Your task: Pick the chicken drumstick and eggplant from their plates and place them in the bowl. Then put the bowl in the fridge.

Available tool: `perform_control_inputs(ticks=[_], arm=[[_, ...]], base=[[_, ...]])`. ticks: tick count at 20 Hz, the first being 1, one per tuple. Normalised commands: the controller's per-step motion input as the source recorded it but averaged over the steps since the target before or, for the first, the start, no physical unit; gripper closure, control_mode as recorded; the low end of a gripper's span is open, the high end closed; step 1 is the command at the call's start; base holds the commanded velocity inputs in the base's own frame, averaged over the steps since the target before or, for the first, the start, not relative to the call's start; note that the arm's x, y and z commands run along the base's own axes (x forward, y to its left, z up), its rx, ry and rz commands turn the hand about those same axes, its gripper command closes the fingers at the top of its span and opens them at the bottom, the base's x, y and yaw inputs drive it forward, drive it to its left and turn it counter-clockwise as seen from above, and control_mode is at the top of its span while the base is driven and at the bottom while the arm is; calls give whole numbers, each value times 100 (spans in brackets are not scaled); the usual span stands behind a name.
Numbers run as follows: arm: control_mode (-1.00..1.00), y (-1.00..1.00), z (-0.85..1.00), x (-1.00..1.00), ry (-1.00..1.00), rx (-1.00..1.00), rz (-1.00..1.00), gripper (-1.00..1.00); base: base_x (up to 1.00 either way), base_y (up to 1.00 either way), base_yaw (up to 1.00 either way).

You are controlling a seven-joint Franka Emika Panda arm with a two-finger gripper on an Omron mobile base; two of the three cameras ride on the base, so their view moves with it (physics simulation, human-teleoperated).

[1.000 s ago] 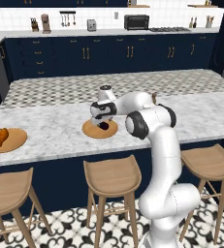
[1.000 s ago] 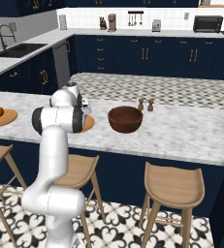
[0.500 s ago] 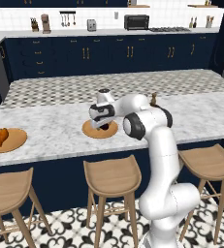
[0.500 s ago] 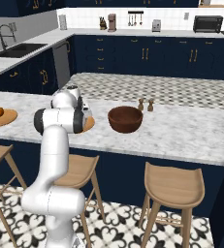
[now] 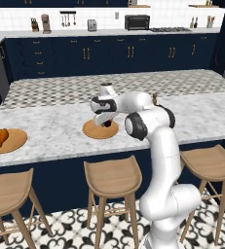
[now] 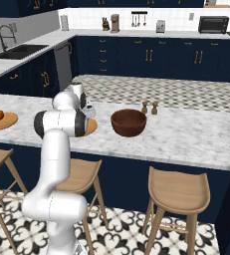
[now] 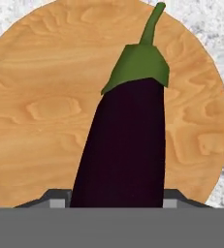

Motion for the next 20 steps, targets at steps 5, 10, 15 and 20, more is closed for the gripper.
perform_control_inputs(ticks=[5,10,15,20], arm=[[-100,-87,98,-81,0,2,7,100],[-100,-100,61,-93,-2,0,0,100],[-100,-100,49,-59,-12,0,-1,100],[-100,-85,12,18,-8,0,-4,100]], base=[[0,0,0],[0,0,0],[0,0,0],[0,0,0]])
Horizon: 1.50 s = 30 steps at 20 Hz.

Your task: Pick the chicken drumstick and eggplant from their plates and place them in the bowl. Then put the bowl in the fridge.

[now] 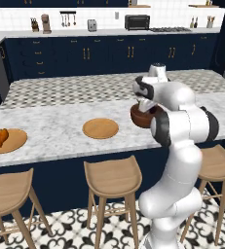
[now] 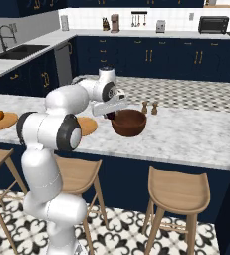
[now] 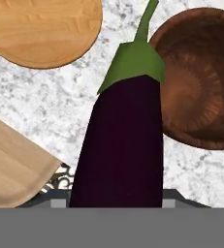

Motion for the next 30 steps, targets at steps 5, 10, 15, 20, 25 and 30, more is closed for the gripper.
perform_control_inputs(ticks=[5,10,15,20,25,30], arm=[[-100,-59,0,60,0,0,0,100],[-100,-8,-7,32,-4,0,0,100],[-100,0,-20,18,-2,5,-2,100],[-100,-3,-43,-1,-15,11,-3,100],[-100,-1,-29,24,-16,4,-9,100],[-100,-3,0,20,0,1,-7,100]], base=[[0,0,0],[0,0,0],[0,0,0],[0,0,0],[0,0,0],[0,0,0]])
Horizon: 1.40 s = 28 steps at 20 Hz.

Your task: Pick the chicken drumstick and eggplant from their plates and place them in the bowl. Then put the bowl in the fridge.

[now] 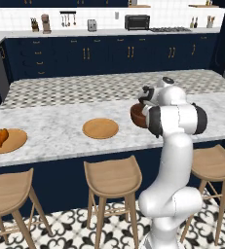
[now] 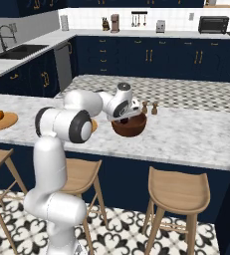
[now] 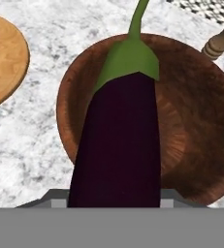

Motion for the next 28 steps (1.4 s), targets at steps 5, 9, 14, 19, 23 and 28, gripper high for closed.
perform_control_inputs(ticks=[5,9,14,19,23,28], arm=[[-100,-12,0,18,5,0,-1,100],[-100,-10,-2,36,2,0,0,100],[-100,-6,-8,29,2,1,0,100],[-100,0,-24,9,4,4,0,100],[-100,0,-34,1,4,2,0,100],[-100,1,-27,10,3,2,0,100]], base=[[0,0,0],[0,0,0],[0,0,0],[0,0,0],[0,0,0],[0,0,0]])
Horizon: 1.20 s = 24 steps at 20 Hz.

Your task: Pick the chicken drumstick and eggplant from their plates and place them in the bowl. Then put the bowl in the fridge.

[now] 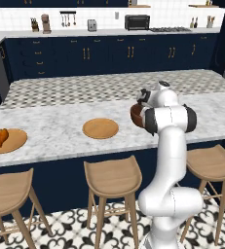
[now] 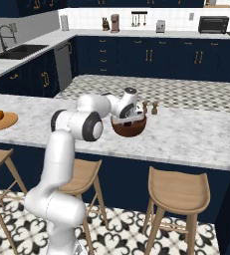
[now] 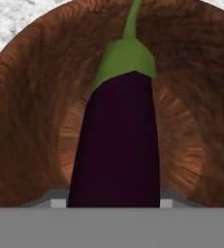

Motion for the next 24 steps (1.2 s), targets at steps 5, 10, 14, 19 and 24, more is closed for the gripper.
perform_control_inputs(ticks=[5,10,14,19,24], arm=[[-100,0,-3,18,1,0,0,-100],[-100,0,24,-7,0,0,0,-100],[-100,0,30,-14,3,0,0,-100],[-100,3,66,-40,2,0,0,-100],[-100,28,64,-100,0,0,-1,-100]], base=[[0,0,0],[0,0,0],[0,0,0],[0,0,0],[0,0,0]])
